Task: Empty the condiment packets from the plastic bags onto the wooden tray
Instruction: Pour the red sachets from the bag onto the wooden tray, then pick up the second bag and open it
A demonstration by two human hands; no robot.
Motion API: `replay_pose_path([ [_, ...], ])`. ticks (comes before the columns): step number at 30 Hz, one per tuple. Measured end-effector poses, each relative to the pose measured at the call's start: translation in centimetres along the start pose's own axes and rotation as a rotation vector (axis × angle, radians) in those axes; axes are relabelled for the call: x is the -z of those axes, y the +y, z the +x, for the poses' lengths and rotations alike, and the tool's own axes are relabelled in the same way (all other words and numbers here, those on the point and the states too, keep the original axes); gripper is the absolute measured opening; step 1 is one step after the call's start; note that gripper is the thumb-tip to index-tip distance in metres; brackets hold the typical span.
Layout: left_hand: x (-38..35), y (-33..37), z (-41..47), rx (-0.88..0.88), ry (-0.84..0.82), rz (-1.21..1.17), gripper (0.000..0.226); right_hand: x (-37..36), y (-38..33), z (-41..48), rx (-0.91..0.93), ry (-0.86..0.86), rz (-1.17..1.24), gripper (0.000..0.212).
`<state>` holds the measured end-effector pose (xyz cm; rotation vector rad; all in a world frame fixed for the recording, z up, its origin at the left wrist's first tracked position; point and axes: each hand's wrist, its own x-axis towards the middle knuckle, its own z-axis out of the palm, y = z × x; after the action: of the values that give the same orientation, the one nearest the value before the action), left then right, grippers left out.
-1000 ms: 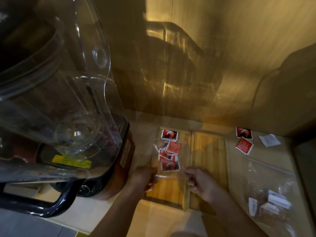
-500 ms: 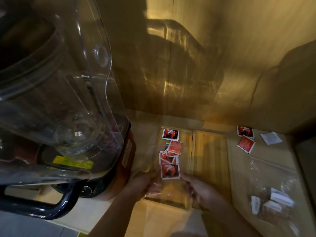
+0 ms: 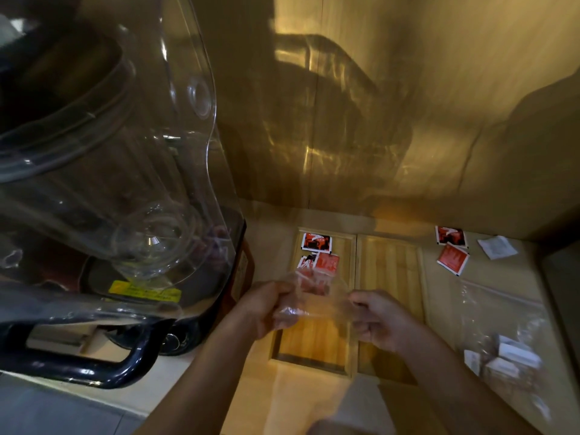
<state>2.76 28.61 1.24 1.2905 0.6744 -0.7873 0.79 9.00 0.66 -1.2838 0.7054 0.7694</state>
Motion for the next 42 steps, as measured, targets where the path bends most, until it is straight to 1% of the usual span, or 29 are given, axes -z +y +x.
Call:
replay_pose_path([
  [4, 0.5, -3.0, -1.1, 0.098, 0.005, 0.03, 0.037, 0.5, 3.6, -0.2, -0.06, -0.013, 0.051, 0.026],
  [7, 0.9, -5.0, -2.1, 0.155, 0.014, 0.143, 0.038, 0.6, 6.0, -0.4, -0.101, -0.043, 0.054, 0.029],
  [12, 1.7, -6.8, -3.7, 0.241, -0.007, 0.131, 0.033, 0.4, 7.9, -1.5, -0.166, -0.09, 0.029, 0.035],
  [15, 2.0, -7.2, -4.3, 0.212, -0.002, 0.178, 0.037, 0.3, 8.3, -2.4, -0.135, -0.082, 0.032, 0.036],
  [18, 1.8, -6.8, -5.4, 0.114, -0.016, 0.237, 0.043, 0.5, 8.1, -3.6, -0.072, -0.07, 0.012, 0.035],
  [21, 1.2, -5.8, -6.8, -0.007, -0.035, 0.316, 0.04, 0.9, 7.4, -5.1, 0.033, -0.065, -0.001, 0.031],
  [25, -0.9, -4.8, -7.7, -0.201, -0.07, 0.388, 0.031, 2.4, 6.6, -7.3, 0.265, 0.086, -0.093, 0.038],
  [28, -3.7, -5.2, -7.0, -0.382, -0.094, 0.466, 0.029, 4.3, 6.5, -9.0, 0.409, 0.195, -0.134, 0.035],
  [30, -6.2, -6.1, -6.1, -0.473, -0.111, 0.503, 0.028, 6.5, 7.3, -9.4, 0.523, 0.363, -0.12, 0.038],
  [32, -8.6, -7.9, -4.9, -0.528, -0.097, 0.51, 0.028, 8.6, 8.8, -9.3, 0.598, 0.562, -0.181, 0.039],
  [33, -9.5, -8.8, -4.4, -0.55, -0.075, 0.536, 0.025, 9.4, 9.6, -9.1, 0.607, 0.611, -0.195, 0.039],
  [34, -10.2, -9.8, -3.8, -0.57, -0.053, 0.56, 0.02, 9.9, 10.3, -8.9, 0.606, 0.625, -0.2, 0.038],
  [35, -11.0, -10.9, -3.3, -0.584, -0.029, 0.582, 0.016, 10.6, 11.1, -9.1, 0.569, 0.639, -0.208, 0.038],
  [37, -11.5, -12.7, -1.6, -0.605, 0.035, 0.592, 0.018, 10.9, 12.1, -8.6, 0.524, 0.672, -0.27, 0.039],
  [38, -16.3, -14.4, -1.6, -0.636, -0.079, 0.698, 0.016, 15.2, 14.2, -10.6, 0.504, 0.809, -0.221, 0.038],
  [39, -20.9, -16.0, -1.9, -0.624, -0.16, 0.812, 0.014, 19.0, 16.2, -12.3, 0.468, 0.933, -0.219, 0.036],
  [42, -20.7, -16.6, -0.5, -0.559, -0.168, 0.868, 0.019, 19.7, 18.1, -10.5, 0.394, 0.923, -0.36, 0.031],
])
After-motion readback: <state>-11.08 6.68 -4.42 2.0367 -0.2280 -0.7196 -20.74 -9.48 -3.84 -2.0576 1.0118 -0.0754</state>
